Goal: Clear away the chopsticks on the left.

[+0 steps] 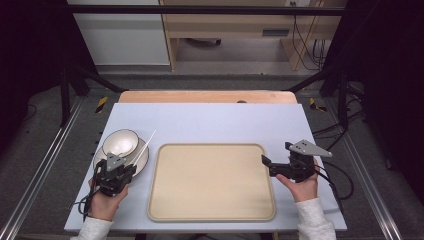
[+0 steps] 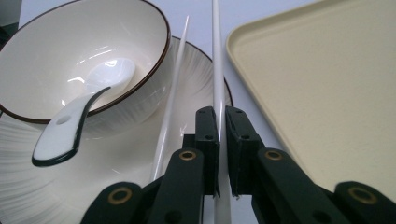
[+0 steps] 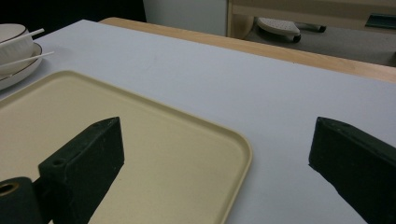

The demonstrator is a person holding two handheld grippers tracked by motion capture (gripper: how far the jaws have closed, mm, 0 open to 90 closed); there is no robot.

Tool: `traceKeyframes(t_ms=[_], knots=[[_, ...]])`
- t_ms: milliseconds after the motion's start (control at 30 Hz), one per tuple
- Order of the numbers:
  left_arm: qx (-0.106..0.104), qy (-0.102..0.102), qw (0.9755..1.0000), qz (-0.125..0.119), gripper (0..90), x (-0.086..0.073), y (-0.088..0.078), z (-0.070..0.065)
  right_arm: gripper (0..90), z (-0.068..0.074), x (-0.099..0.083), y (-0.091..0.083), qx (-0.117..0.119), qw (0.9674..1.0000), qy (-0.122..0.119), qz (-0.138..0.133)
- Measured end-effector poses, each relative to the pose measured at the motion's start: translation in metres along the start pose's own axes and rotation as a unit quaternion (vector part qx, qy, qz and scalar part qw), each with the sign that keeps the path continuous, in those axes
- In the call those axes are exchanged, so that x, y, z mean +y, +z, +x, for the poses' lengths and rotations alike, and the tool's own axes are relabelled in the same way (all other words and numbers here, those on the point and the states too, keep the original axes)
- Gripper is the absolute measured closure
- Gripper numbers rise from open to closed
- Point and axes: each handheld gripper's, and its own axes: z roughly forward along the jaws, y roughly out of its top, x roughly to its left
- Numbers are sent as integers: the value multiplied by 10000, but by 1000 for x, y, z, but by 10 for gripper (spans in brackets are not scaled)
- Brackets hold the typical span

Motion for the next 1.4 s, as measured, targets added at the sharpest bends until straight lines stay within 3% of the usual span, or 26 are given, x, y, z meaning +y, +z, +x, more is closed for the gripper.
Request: traceKeyframes(t_ms=[367,700,1000,1400], knots=[[76,-136,9995,-289,844,0,-9,-23,35,0,0,-3,-43,10000,19,-37],[116,-520,9973,-499,844,4,-13,-38,33,-1,2,-8,-48,9999,72,-115],[167,-560,9965,-604,844,13,-10,-61,27,-1,2,-7,-22,9999,40,-105],[134,-923,9930,-721,843,1,-4,-82,28,0,2,-7,-7,10000,1,-99]])
